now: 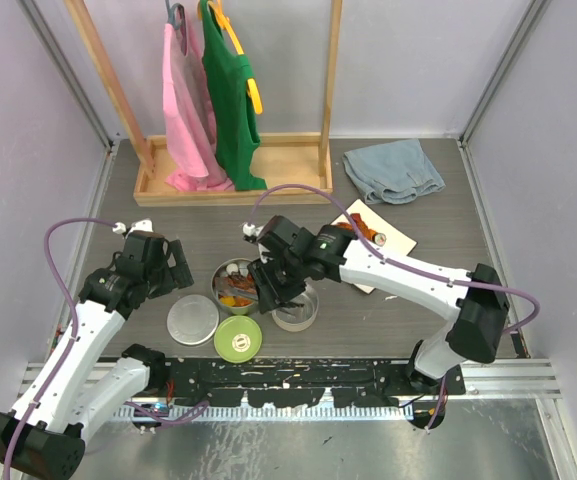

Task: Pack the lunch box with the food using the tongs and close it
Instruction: Place the fake food in the packing box.

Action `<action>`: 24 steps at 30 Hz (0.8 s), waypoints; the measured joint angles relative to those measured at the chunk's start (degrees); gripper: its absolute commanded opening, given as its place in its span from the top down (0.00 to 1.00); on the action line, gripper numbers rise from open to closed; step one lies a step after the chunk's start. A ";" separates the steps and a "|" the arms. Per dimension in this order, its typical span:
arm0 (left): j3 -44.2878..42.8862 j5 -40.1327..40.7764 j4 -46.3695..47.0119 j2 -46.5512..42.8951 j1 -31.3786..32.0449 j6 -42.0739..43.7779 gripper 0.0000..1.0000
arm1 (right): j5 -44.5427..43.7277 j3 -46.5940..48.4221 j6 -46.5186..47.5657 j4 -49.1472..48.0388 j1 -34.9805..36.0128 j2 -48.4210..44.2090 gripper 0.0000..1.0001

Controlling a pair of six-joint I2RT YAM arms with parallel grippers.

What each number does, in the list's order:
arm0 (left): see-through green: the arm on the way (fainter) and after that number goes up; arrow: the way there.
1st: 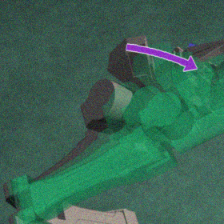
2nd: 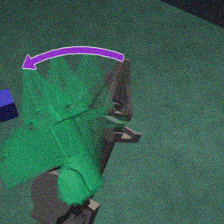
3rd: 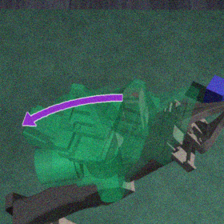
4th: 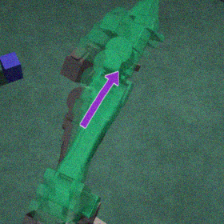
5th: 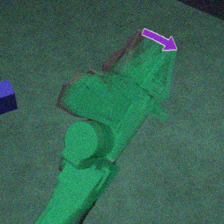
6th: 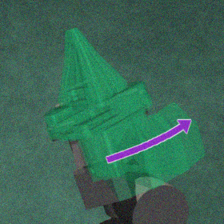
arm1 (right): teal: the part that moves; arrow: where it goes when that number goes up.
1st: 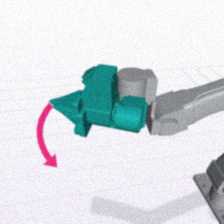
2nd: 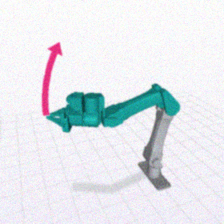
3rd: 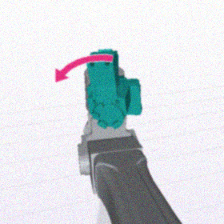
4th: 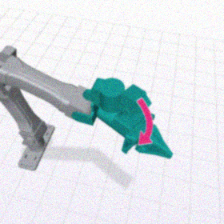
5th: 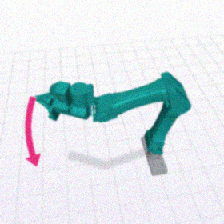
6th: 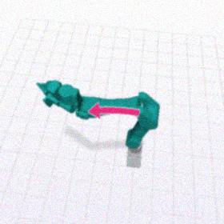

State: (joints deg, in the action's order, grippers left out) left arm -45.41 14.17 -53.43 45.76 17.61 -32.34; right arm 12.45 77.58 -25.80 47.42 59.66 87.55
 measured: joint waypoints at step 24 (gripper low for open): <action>0.00 0.00 0.02 -0.02 0.00 0.00 0.02 | -2.95 3.54 -1.01 5.38 0.96 2.29 0.51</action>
State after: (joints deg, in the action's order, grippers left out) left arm -45.41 14.17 -53.41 45.74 17.61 -32.34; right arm 9.50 81.12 -26.81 52.80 60.62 89.84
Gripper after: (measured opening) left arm 0.980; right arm 0.495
